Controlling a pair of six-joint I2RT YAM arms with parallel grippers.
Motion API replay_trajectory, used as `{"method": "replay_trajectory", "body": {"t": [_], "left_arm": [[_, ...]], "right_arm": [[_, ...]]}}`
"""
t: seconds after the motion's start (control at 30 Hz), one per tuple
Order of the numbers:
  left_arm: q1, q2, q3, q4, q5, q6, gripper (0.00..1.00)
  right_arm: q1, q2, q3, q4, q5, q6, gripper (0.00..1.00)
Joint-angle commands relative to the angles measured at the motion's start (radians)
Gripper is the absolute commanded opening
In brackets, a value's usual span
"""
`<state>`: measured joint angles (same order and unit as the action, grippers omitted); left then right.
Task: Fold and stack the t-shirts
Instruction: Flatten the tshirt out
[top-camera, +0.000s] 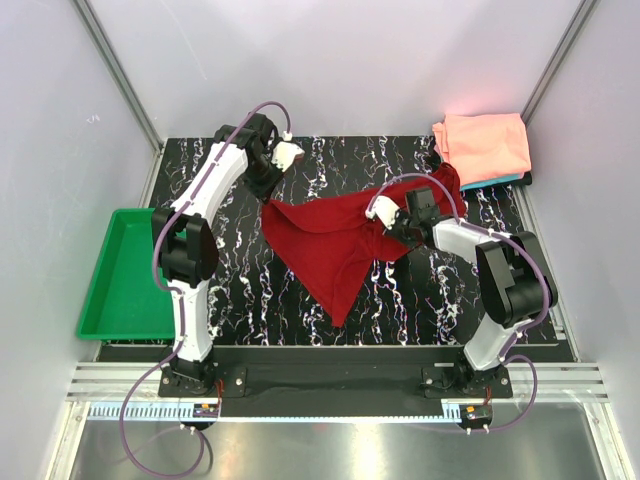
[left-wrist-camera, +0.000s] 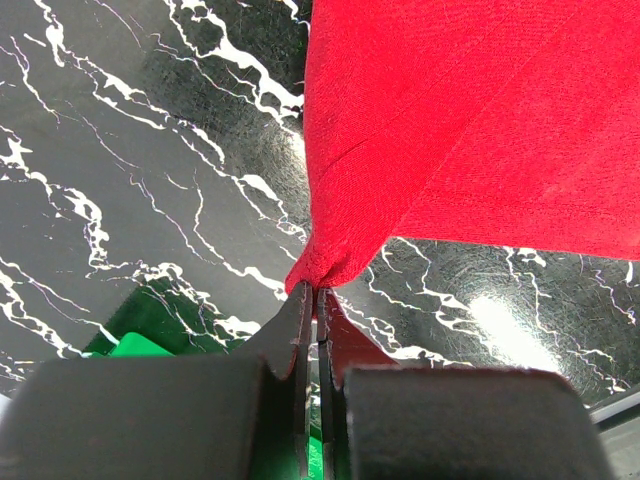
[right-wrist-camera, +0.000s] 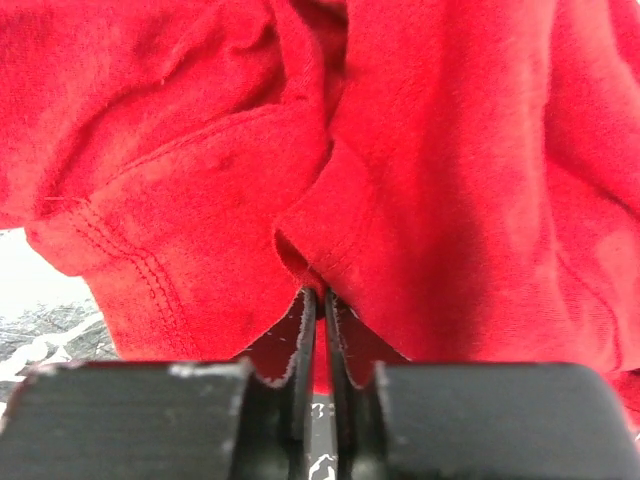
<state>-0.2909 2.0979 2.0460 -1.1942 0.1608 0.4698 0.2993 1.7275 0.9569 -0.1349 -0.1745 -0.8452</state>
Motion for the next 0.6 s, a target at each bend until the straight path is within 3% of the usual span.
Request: {"method": "replay_trajectory", "body": {"t": [0.0, 0.13, 0.33, 0.57], "left_arm": [[-0.005, -0.035, 0.036, 0.021, 0.016, -0.005, 0.00], [-0.004, -0.047, 0.066, 0.024, -0.001, 0.000, 0.00], [0.004, -0.111, 0.189, 0.076, -0.053, 0.006, 0.00], [0.009, -0.306, 0.151, 0.379, -0.190, 0.073, 0.00]], "right_arm": [[-0.003, -0.011, 0.063, -0.009, 0.000, -0.005, 0.10], [-0.002, -0.057, 0.134, -0.032, 0.013, 0.009, 0.00], [-0.046, -0.126, 0.423, -0.058, 0.084, 0.134, 0.00], [-0.109, -0.137, 0.790, -0.066, 0.145, 0.239, 0.00]]}}
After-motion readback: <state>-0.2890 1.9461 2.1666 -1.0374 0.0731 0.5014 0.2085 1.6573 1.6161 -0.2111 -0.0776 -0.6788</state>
